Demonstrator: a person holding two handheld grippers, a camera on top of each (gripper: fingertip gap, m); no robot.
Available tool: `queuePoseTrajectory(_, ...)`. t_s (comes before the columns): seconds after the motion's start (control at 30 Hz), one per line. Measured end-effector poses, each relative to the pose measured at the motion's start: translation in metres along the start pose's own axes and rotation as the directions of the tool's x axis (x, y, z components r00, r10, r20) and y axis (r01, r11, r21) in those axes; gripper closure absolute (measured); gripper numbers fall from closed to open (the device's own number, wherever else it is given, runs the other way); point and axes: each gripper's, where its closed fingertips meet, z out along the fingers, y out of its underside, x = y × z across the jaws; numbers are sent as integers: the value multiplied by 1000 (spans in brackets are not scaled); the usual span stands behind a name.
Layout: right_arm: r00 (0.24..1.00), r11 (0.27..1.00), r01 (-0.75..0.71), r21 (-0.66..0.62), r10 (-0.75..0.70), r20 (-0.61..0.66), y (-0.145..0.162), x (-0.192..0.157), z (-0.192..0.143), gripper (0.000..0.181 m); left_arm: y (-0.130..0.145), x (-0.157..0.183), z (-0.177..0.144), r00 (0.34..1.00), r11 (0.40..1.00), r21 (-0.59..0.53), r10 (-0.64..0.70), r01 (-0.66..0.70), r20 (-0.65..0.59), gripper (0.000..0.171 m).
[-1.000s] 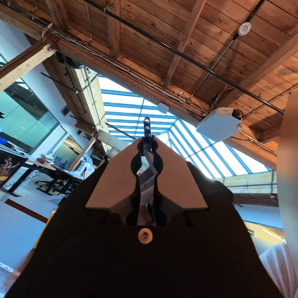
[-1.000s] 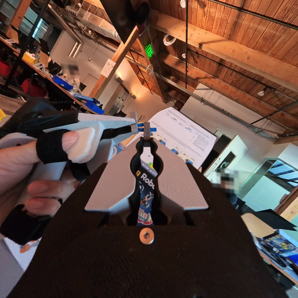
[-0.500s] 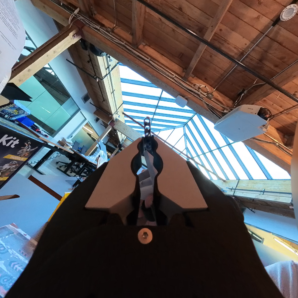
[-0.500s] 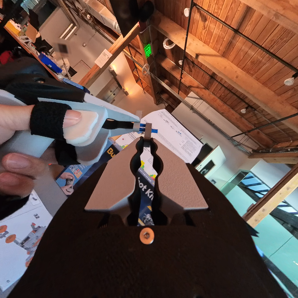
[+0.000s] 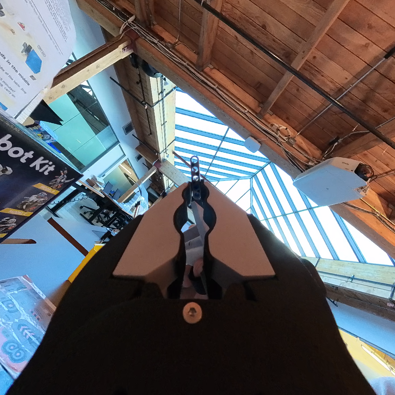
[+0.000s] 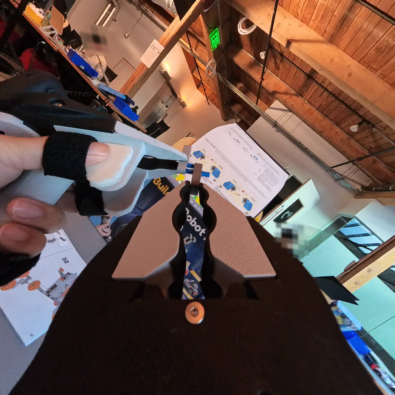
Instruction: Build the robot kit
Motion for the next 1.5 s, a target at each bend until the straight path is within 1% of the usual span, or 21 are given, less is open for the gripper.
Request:
queuePoseTrajectory(0.27,999,1000,-25,2,25,-31,-2,1,-1,176,0,3,1,1000,999,-32,13,-14,-3,168)
queuePoseTrajectory(0.4,994,1000,-16,7,17,-104,-7,-1,-1,176,-3,8,0,998,998,17,56,-56,7,167)
queuePoseTrajectory(0.5,993,1000,-8,22,11,-116,-8,-7,2,176,-8,6,-4,1000,998,53,23,-24,15,167)
queuePoseTrajectory(0.63,991,998,-39,47,45,-126,-6,-6,2,175,-7,5,-4,1000,998,53,-18,18,9,167)
queuePoseTrajectory(0.73,990,997,-58,57,65,-124,-6,-5,2,175,-5,6,-4,999,998,41,46,-47,25,167)
queuePoseTrajectory(0.9,988,990,-122,65,127,-83,-6,-10,4,175,-8,9,-5,981,982,28,183,-185,70,168)
queuePoseTrajectory(1.1,976,974,-207,93,212,-49,-11,-9,3,174,-8,14,-3,973,974,8,223,-224,63,167)
queuePoseTrajectory(1.2,971,970,-231,81,235,-46,-9,-8,3,175,-5,17,-2,965,967,-6,256,-256,60,167)
queuePoseTrajectory(1.27,974,972,-216,96,221,-43,-12,-7,2,175,-6,18,-2,958,960,-16,280,-280,60,168)
queuePoseTrajectory(1.37,986,984,-157,83,161,-43,-12,-5,0,175,-4,20,-1,945,947,-36,321,-320,60,168)
queuePoseTrajectory(1.5,993,993,-95,71,100,-63,-18,-3,-3,176,-3,24,0,941,941,-32,338,-337,29,167)
